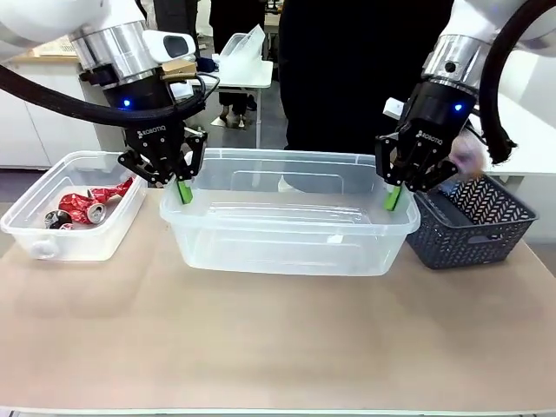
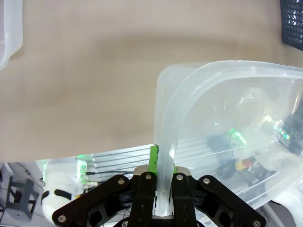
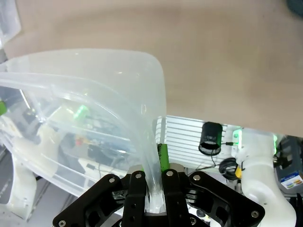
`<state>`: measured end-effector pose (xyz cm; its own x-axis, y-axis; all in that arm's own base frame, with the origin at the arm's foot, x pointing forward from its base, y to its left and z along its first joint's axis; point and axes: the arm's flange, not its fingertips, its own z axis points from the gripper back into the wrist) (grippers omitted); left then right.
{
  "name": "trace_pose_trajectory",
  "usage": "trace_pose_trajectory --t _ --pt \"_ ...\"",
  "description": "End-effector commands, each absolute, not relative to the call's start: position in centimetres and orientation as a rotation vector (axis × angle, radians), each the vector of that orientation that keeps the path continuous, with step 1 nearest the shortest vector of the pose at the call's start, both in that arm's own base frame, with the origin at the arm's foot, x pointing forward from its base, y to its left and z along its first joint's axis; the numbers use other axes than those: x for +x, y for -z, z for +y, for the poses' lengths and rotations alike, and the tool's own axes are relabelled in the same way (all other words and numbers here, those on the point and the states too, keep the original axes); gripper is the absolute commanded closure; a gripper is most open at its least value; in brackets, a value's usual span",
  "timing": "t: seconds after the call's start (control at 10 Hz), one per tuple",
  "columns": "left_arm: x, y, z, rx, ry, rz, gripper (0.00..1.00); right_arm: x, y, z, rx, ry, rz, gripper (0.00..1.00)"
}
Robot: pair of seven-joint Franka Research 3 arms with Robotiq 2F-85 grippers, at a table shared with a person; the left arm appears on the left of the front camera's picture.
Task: Sort the waste into each basket.
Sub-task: Offer the picked Organizing box to the human.
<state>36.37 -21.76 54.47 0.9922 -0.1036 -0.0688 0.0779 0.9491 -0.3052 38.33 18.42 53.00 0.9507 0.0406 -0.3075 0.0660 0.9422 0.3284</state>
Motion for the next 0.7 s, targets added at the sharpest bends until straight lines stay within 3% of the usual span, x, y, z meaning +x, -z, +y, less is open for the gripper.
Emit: trace_pose_trajectory --t 0.0,0.6 --pt "36.53 -54.64 -21.22 -0.293 0.099 0.089 1.00 38.02 -53.10 17.82 0.350 0.023 0.313 1.00" --pt "36.53 -54.64 -21.22 -0.293 0.099 0.089 1.00 38.02 -53.10 17.82 0.350 0.023 0.313 1.00"
